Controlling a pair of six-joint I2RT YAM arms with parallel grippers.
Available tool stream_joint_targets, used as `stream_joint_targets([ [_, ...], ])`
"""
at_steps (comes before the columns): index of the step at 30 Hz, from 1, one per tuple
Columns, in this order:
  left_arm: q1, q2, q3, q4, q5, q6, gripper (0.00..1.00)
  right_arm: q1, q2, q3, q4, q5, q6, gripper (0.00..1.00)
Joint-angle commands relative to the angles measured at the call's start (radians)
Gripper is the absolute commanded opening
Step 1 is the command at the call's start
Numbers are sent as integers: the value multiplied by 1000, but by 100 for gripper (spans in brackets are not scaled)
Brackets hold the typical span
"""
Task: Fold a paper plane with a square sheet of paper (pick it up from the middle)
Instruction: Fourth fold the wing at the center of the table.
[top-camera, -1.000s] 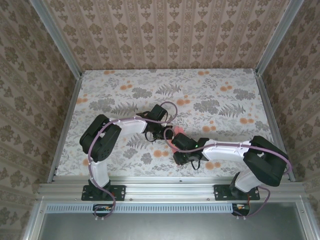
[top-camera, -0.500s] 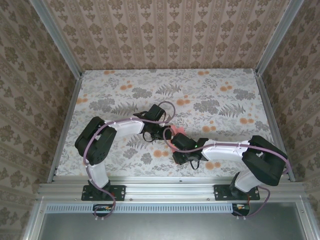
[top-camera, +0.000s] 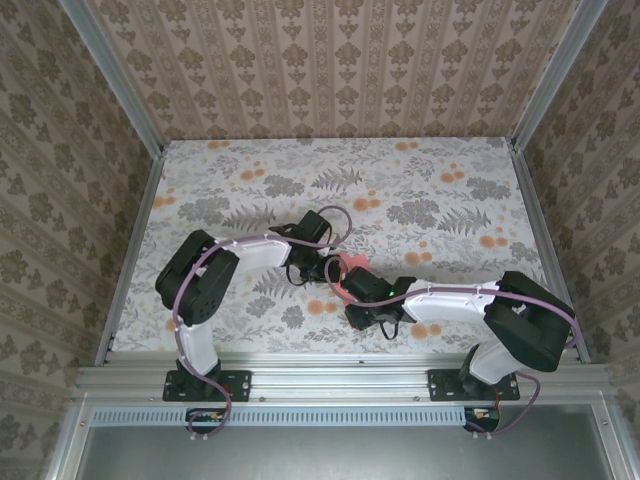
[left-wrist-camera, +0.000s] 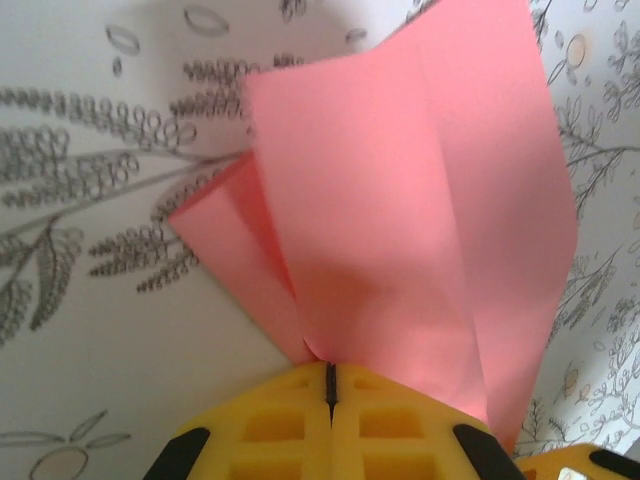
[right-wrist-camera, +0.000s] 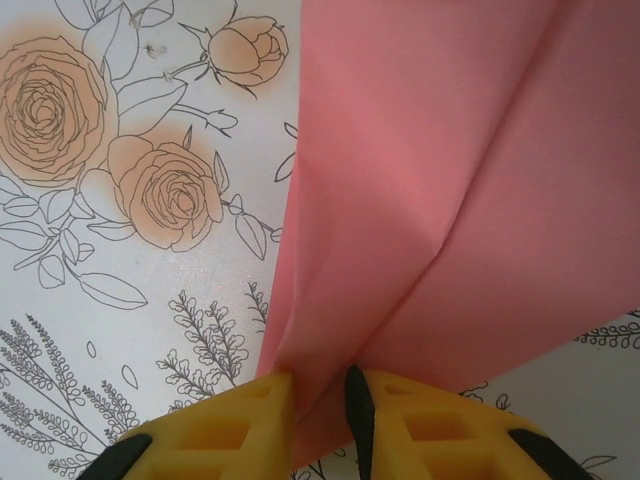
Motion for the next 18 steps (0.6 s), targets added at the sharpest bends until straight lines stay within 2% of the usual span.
stream_joint_targets([
  [1, 4, 26, 35, -23, 0, 31, 0, 15, 10, -33, -34, -5, -20, 24],
  [18, 18, 93, 82, -19, 9, 34, 0, 26, 10, -37, -33, -11, -67, 24],
])
